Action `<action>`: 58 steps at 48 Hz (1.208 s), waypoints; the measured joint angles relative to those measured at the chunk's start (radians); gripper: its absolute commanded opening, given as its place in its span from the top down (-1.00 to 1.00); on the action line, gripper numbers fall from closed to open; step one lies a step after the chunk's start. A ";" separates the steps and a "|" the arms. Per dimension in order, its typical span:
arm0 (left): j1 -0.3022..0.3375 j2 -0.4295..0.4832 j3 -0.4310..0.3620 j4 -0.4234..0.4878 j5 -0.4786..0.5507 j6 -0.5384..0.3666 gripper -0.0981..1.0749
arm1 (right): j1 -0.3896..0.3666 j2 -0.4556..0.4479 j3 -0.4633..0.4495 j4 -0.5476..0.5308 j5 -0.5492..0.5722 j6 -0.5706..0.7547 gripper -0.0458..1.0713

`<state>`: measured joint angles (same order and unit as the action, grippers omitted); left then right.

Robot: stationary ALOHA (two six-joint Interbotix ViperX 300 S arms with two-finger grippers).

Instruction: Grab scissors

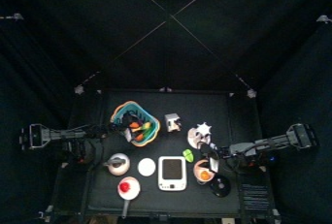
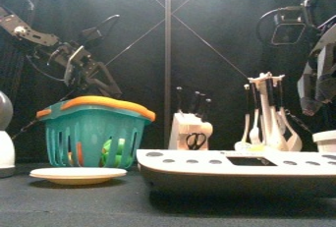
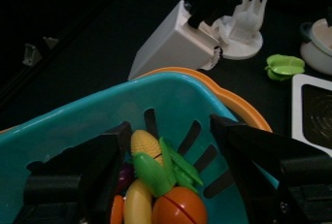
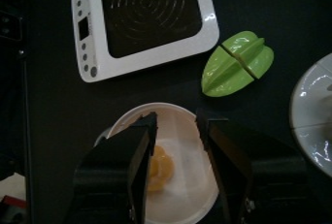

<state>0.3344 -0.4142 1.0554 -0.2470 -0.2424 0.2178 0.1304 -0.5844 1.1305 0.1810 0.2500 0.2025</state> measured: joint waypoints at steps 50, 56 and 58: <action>-0.301 -0.005 -0.020 0.025 -0.124 -0.005 -0.84 | -0.092 0.480 -0.545 -0.407 0.156 0.011 -0.45; -0.319 -0.031 -0.003 -0.021 -0.126 -0.005 -0.84 | -0.118 0.522 -0.568 -0.517 0.181 0.057 -0.45; -0.327 -0.035 0.003 -0.021 -0.126 -0.005 -0.84 | -0.120 0.523 -0.568 -0.558 0.199 0.100 -0.45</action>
<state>0.0077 -0.4495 1.0584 -0.2684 -0.3682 0.2132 0.0107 -0.0614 0.5630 -0.3774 0.4495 0.3022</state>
